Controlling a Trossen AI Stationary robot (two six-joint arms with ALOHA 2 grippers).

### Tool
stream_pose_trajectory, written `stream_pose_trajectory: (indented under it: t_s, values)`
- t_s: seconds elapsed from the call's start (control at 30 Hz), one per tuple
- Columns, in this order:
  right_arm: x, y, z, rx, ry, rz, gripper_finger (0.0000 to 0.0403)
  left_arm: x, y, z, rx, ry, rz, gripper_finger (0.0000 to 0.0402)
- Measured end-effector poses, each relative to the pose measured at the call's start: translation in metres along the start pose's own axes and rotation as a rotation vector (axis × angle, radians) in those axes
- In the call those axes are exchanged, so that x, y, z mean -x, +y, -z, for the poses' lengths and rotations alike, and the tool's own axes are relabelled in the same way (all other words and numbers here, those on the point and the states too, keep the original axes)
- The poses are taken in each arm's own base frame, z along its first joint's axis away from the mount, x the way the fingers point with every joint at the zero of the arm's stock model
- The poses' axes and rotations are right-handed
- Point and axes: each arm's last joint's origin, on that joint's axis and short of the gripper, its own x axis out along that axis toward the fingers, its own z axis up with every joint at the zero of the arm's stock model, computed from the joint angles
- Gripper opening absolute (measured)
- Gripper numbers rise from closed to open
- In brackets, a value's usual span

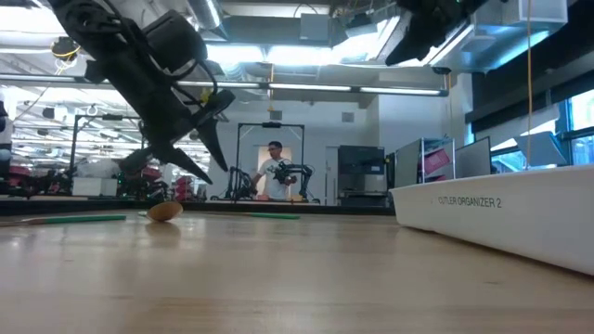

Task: Sort silverware
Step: Put the green spoon in the white silverware tray

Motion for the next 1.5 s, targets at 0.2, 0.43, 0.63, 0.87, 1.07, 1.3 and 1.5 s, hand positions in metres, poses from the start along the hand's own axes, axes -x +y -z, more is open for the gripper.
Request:
stream_pose_trajectory:
  t_s: [0.2, 0.43, 0.63, 0.87, 1.07, 1.3, 1.5]
  values:
    - [0.0, 0.003, 0.006, 0.019, 0.063, -0.037, 0.0037, 0.007, 0.003, 0.009, 0.007, 0.063, -0.026, 0.0127]
    - [0.0, 0.004, 0.007, 0.03, 0.072, -0.055, 0.0037, 0.02, 0.015, 0.005, 0.035, 0.069, -0.164, 0.0127]
    - [-0.011, 0.002, 0.009, 0.02, 0.093, -0.087, 0.0037, 0.029, 0.024, 0.0, 0.072, 0.036, -0.254, 0.0127]
    - [-0.034, -0.001, 0.013, 0.0, 0.151, -0.127, 0.0037, 0.029, 0.032, -0.003, 0.103, -0.021, -0.339, 0.0127]
    - [-0.048, -0.004, 0.016, -0.009, 0.183, -0.142, 0.0037, 0.026, 0.031, -0.009, 0.121, -0.068, -0.337, 0.0127]
    - [-0.05, -0.004, 0.016, -0.011, 0.189, -0.144, 0.0037, 0.015, 0.033, -0.013, 0.135, -0.094, -0.366, 0.0127]
    - [-0.05, -0.004, 0.016, -0.01, 0.188, -0.144, 0.0037, 0.003, 0.033, -0.014, 0.132, -0.092, -0.36, 0.0127]
